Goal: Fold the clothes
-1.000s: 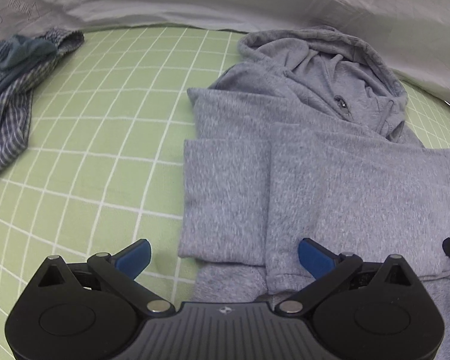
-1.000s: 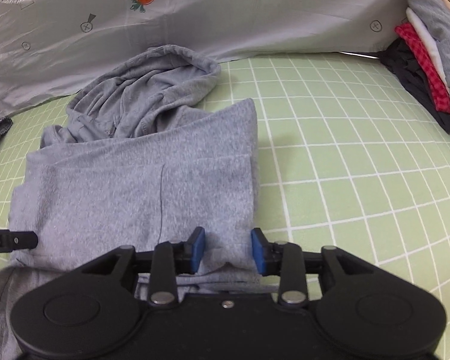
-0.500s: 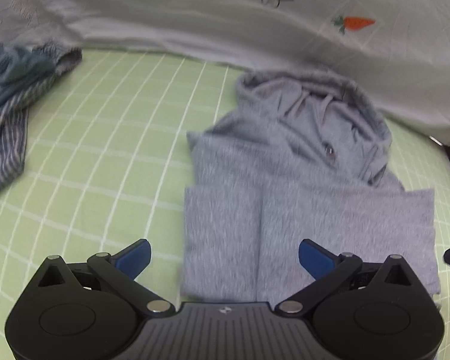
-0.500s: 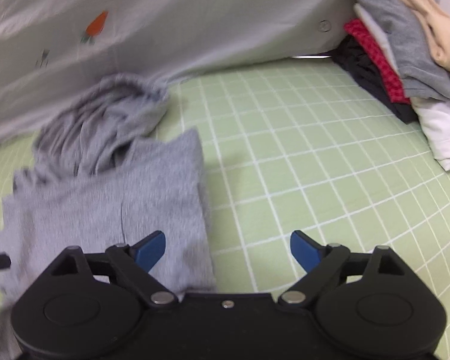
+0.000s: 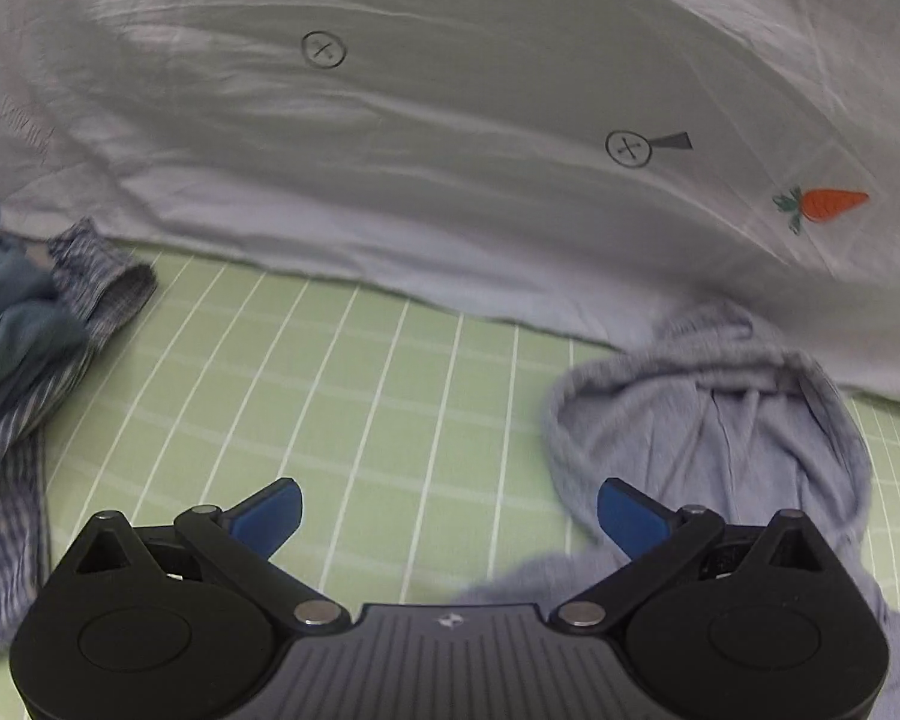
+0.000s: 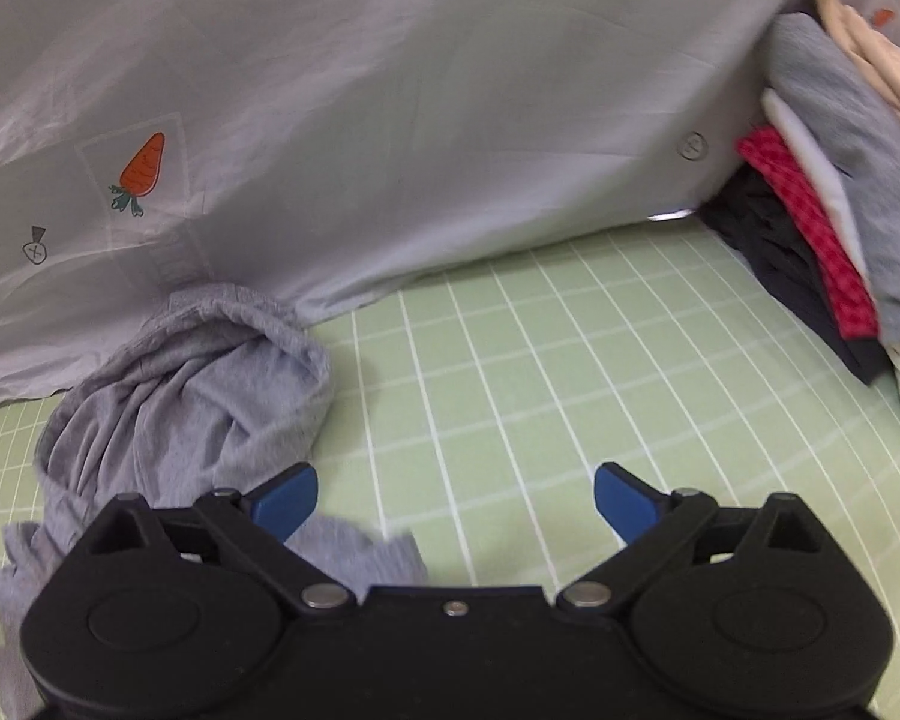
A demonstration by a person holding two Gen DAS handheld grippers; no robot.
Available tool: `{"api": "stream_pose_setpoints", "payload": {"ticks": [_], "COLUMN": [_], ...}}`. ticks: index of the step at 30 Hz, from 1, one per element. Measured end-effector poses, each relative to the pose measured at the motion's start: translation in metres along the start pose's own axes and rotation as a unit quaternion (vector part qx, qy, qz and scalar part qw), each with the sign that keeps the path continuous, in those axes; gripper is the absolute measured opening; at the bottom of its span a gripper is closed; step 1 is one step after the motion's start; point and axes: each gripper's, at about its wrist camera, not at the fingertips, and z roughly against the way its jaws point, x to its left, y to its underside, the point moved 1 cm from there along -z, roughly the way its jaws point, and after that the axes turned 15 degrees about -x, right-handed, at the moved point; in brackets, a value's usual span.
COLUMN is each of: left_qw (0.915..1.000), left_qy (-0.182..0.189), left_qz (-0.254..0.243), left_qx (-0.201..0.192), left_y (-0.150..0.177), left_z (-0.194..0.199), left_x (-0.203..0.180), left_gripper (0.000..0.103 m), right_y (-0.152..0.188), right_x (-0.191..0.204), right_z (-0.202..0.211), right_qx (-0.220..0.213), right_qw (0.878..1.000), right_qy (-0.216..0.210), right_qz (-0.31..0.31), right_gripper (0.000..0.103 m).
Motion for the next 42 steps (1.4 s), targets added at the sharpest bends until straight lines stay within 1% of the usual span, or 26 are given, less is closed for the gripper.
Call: {"api": "stream_pose_setpoints", "payload": {"ticks": [4, 6, 10, 14, 15, 16, 17, 18, 21, 23, 24, 25, 28, 31, 35, 38, 42], "left_qw": [0.9999, 0.9997, 0.9985, 0.9979, 0.9978, 0.9976, 0.9971, 0.9973, 0.9980, 0.9973, 0.9972, 0.9974, 0.9974, 0.9951, 0.9922, 0.9905, 0.9893], "left_qy": [0.014, 0.018, 0.006, 0.028, 0.027, 0.022, 0.010, -0.003, -0.037, -0.062, -0.068, -0.067, -0.062, -0.067, -0.067, -0.067, -0.064], "left_qz": [-0.003, -0.014, -0.055, -0.055, -0.056, -0.060, -0.068, -0.066, -0.039, -0.027, -0.025, -0.024, -0.030, -0.042, -0.028, -0.025, -0.029], "left_qx": [-0.007, -0.006, 0.003, 0.017, 0.021, 0.025, 0.031, 0.033, 0.033, 0.028, 0.021, 0.012, -0.022, -0.060, -0.101, -0.118, -0.128], "left_y": [-0.016, -0.018, -0.015, -0.007, -0.005, -0.003, -0.001, 0.000, -0.003, -0.008, -0.011, -0.014, -0.021, -0.026, -0.026, -0.021, -0.007], "left_z": [-0.036, -0.053, -0.078, -0.089, -0.090, -0.092, -0.095, -0.098, -0.103, -0.102, -0.099, -0.093, -0.069, -0.036, 0.014, 0.050, 0.093], "left_x": [-0.008, -0.015, -0.027, -0.031, -0.032, -0.032, -0.034, -0.033, -0.025, -0.019, -0.017, -0.016, -0.016, -0.018, -0.014, -0.011, -0.008], "left_gripper": [0.103, 0.103, 0.103, 0.103, 0.103, 0.103, 0.103, 0.103, 0.103, 0.103, 0.103, 0.103, 0.103, 0.103, 0.103, 0.103, 0.103], "right_y": [-0.009, -0.011, -0.013, -0.012, -0.012, -0.011, -0.010, -0.009, -0.007, -0.010, -0.012, -0.014, -0.022, -0.028, -0.033, -0.036, -0.026], "right_x": [0.018, 0.029, 0.042, 0.046, 0.045, 0.045, 0.044, 0.043, 0.038, 0.034, 0.032, 0.030, 0.020, 0.018, 0.012, 0.005, -0.006], "right_z": [-0.044, -0.067, -0.103, -0.127, -0.129, -0.132, -0.134, -0.136, -0.140, -0.138, -0.137, -0.135, -0.118, -0.088, -0.043, -0.009, 0.035], "right_qx": [0.008, 0.014, 0.030, 0.051, 0.055, 0.059, 0.064, 0.068, 0.065, 0.055, 0.049, 0.044, 0.021, -0.008, -0.046, -0.074, -0.094], "right_qw": [1.000, 0.999, 0.998, 0.997, 0.997, 0.996, 0.996, 0.996, 0.996, 0.996, 0.996, 0.996, 0.998, 0.999, 0.998, 0.996, 0.994], "right_qy": [-0.017, -0.020, -0.018, -0.014, -0.014, -0.014, -0.013, -0.013, -0.015, 0.003, 0.013, 0.022, 0.018, 0.013, 0.014, 0.017, 0.019], "right_qz": [0.024, 0.040, 0.055, 0.056, 0.057, 0.059, 0.061, 0.063, 0.061, 0.067, 0.071, 0.074, 0.048, 0.050, 0.050, 0.047, 0.056], "right_gripper": [0.100, 0.100, 0.100, 0.100, 0.100, 0.100, 0.100, 0.100, 0.101, 0.100, 0.099, 0.099, 0.099, 0.099, 0.099, 0.099, 0.099]}}
